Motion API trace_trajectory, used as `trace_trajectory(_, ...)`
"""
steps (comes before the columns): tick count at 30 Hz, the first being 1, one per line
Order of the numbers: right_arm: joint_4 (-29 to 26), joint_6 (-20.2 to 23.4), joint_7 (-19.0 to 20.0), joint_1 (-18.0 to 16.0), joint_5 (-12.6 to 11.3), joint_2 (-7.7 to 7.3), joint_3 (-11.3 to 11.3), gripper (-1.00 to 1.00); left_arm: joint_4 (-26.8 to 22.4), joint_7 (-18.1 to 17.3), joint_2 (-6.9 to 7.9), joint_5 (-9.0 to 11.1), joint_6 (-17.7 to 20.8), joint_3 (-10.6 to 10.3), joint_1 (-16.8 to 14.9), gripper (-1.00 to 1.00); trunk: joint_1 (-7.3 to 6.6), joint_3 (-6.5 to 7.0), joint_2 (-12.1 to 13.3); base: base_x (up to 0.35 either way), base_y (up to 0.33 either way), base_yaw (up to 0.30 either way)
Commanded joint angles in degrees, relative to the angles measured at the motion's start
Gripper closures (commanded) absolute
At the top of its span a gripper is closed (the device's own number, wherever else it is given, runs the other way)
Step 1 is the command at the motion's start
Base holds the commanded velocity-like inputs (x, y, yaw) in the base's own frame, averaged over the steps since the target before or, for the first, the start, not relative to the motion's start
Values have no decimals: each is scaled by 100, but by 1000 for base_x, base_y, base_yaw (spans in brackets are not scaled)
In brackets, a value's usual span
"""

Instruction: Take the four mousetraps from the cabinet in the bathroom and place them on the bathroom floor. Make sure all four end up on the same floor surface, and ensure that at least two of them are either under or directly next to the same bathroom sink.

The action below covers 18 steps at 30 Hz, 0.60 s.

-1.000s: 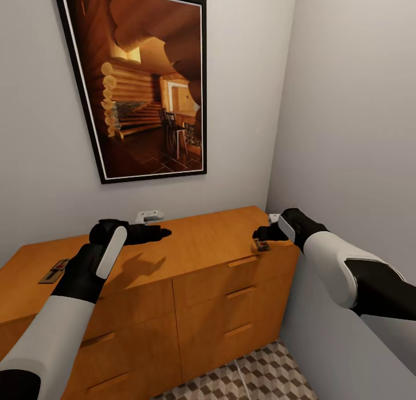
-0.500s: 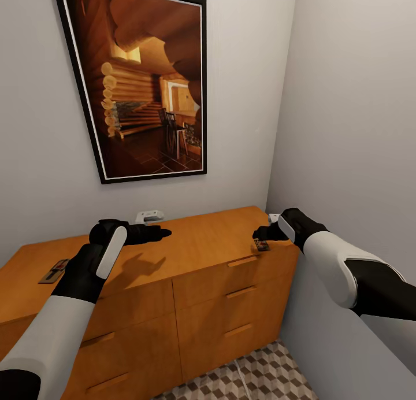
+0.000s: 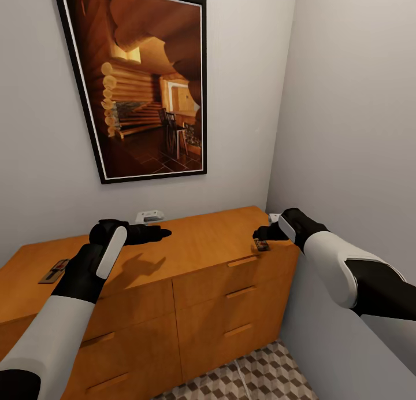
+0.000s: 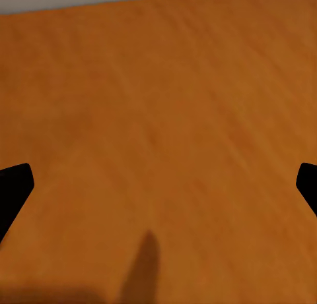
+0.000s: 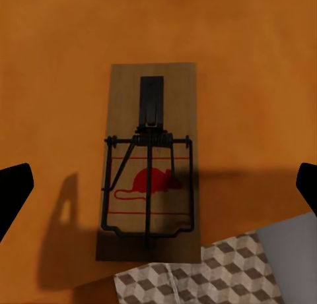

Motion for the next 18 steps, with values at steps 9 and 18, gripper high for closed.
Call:
trace_trajectory(9,-5,23,28,2,45,-4,-35,-100,-3,11,5,11,18,-10,-5,-100,0,-7,-4,0,0,0)
trace_trajectory(18,5,-52,28,25,59,6,-36,-100,-3,11,5,11,18,-10,-6,-100,0,-7,-4,0,0,0)
